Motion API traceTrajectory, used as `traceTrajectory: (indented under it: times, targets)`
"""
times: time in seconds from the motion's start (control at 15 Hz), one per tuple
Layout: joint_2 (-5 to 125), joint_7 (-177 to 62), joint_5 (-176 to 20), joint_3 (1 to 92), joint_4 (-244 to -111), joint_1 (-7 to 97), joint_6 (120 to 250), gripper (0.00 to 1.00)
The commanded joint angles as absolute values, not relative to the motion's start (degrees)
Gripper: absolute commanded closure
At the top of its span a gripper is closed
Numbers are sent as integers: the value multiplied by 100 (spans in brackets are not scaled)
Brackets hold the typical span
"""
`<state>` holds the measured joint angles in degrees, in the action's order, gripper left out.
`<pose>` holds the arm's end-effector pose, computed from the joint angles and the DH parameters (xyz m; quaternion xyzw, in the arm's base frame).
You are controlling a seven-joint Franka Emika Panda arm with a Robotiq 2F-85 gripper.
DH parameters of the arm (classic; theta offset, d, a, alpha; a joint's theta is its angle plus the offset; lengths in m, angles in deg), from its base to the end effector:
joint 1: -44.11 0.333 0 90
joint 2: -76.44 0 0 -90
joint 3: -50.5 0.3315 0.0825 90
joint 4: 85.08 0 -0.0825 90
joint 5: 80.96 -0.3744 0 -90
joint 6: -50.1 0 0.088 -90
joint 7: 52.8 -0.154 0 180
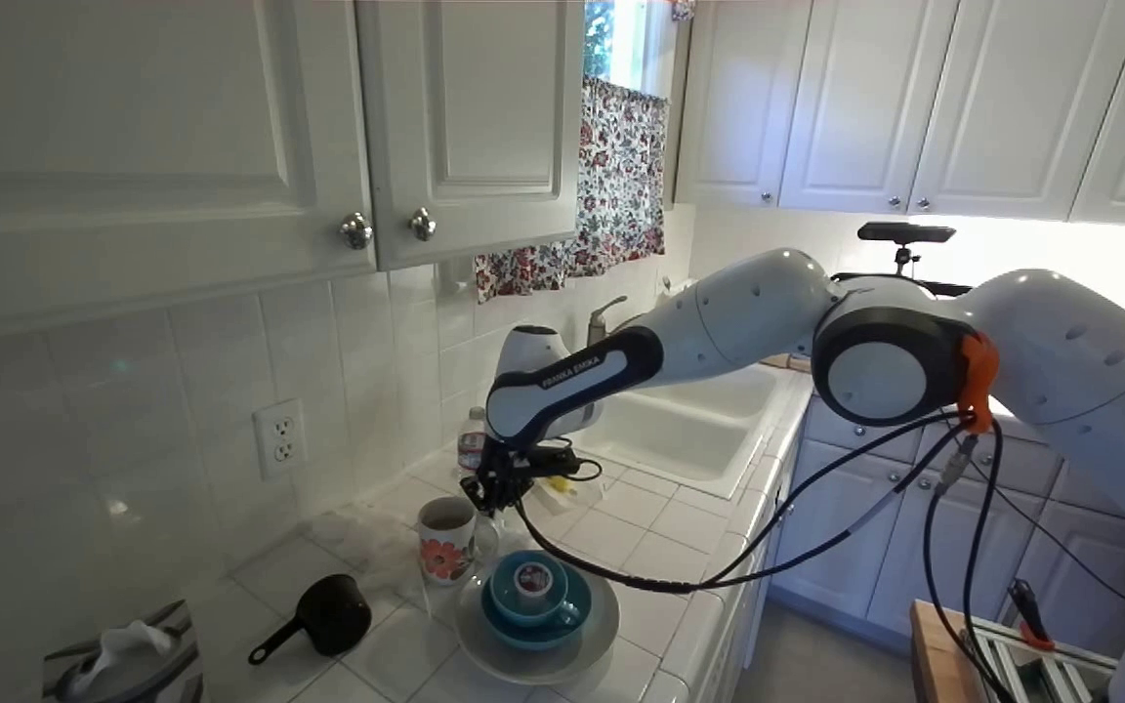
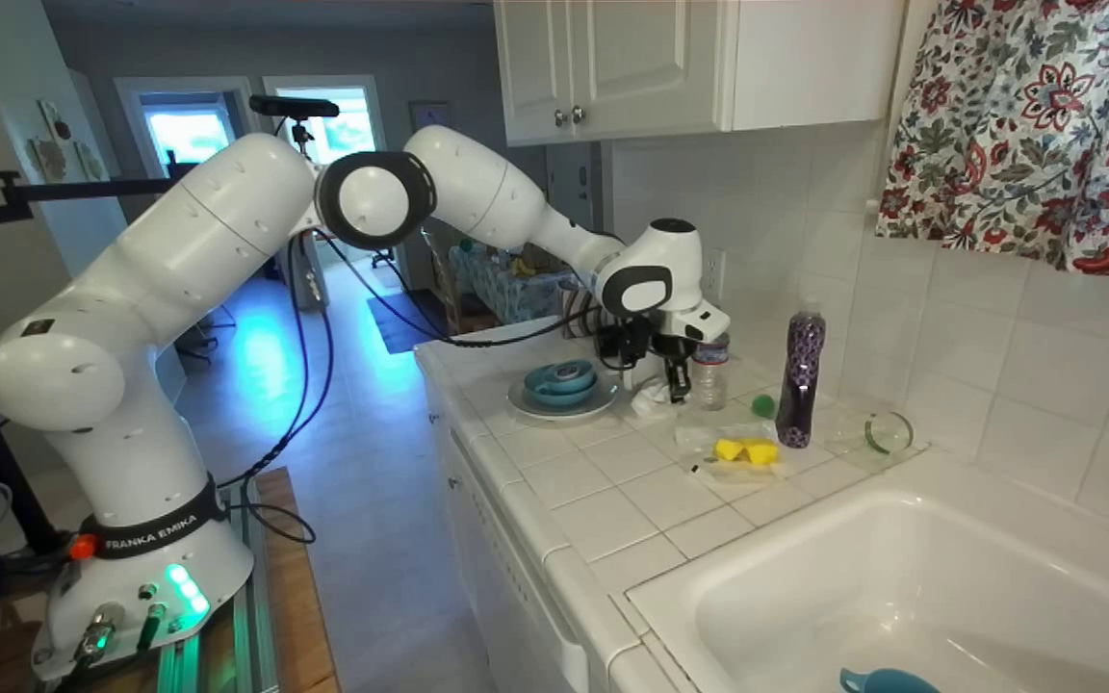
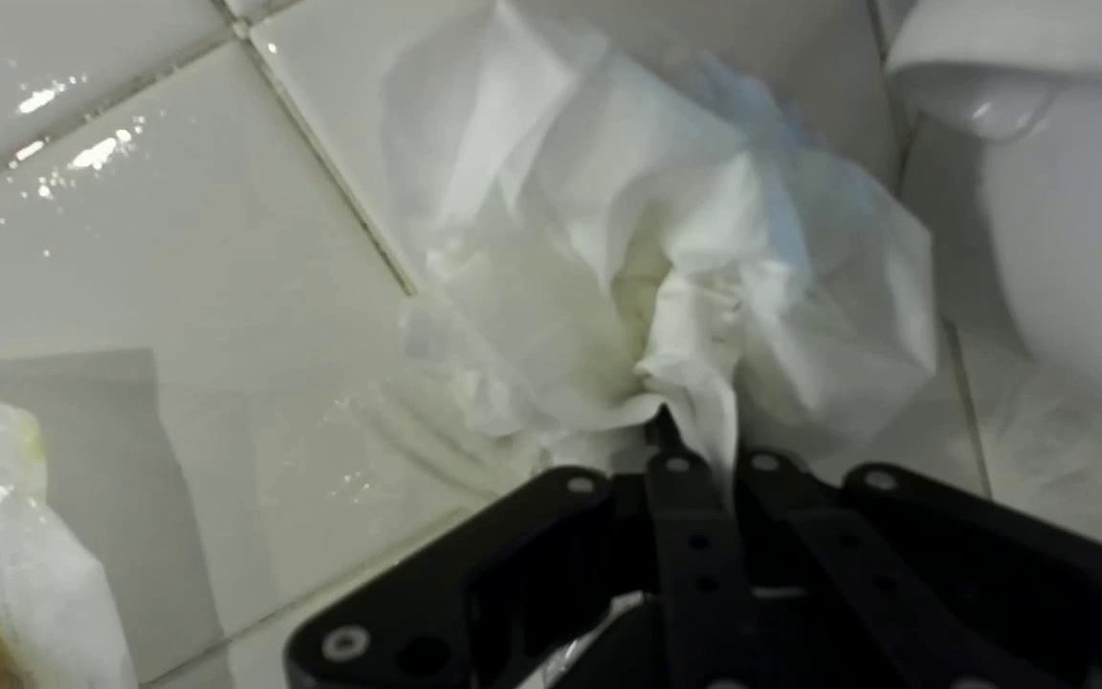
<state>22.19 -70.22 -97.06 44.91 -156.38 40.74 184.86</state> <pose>0.7776 -0.0900 0.1740 -0.9505 0.2914 -0.0774 0.0756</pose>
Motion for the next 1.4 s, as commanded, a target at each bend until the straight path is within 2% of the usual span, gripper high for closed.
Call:
traceTrajectory:
  times: [0.0,1.33]
  targets:
    - [2076,-7238,-9485,4487,-15510,4066,18398,99]
    - [5114,-6722,-10312,4866,-20802,3539,21262,99]
